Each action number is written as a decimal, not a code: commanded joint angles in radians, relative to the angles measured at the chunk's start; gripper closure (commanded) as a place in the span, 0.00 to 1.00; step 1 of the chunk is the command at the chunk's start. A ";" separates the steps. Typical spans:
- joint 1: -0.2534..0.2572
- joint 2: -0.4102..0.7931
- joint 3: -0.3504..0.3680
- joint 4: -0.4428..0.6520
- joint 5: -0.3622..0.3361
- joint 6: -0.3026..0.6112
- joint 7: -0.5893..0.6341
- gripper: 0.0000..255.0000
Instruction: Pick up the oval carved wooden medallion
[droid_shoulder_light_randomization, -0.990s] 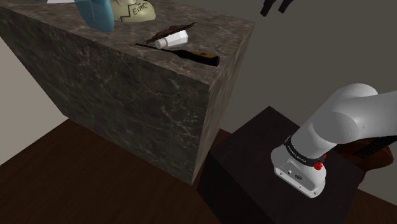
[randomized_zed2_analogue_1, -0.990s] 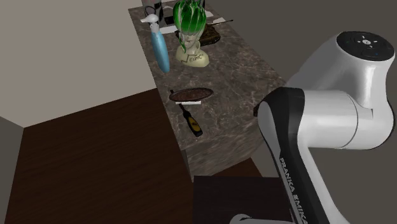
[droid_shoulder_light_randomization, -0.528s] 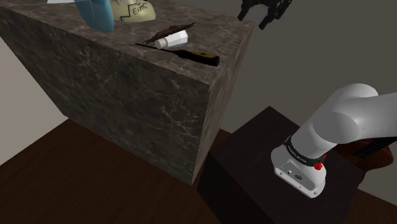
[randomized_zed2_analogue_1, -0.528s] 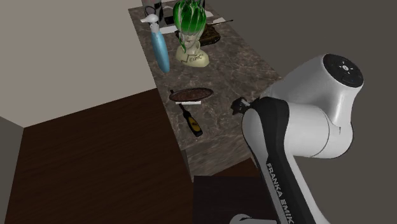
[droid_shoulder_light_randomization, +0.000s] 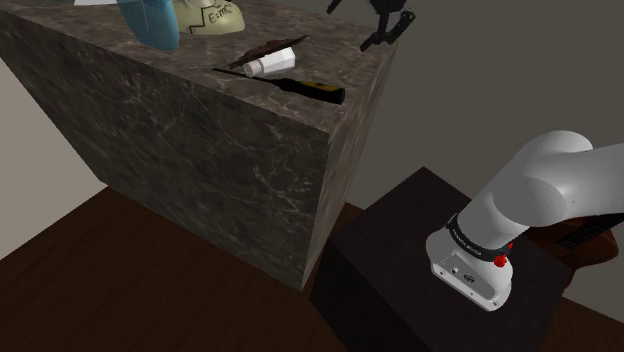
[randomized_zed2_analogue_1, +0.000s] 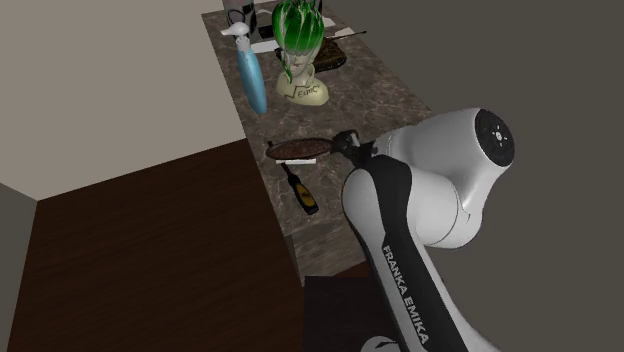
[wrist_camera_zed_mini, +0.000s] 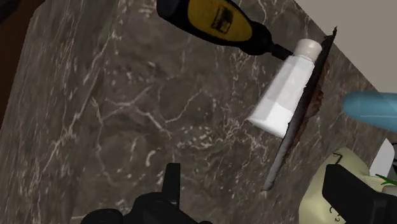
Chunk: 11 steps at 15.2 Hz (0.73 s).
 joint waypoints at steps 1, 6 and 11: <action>0.006 0.025 0.035 -0.003 0.087 0.099 0.081 0.00; 0.018 0.087 0.094 0.004 0.225 0.274 0.188 0.00; 0.042 0.096 0.098 -0.052 0.265 0.336 0.146 0.00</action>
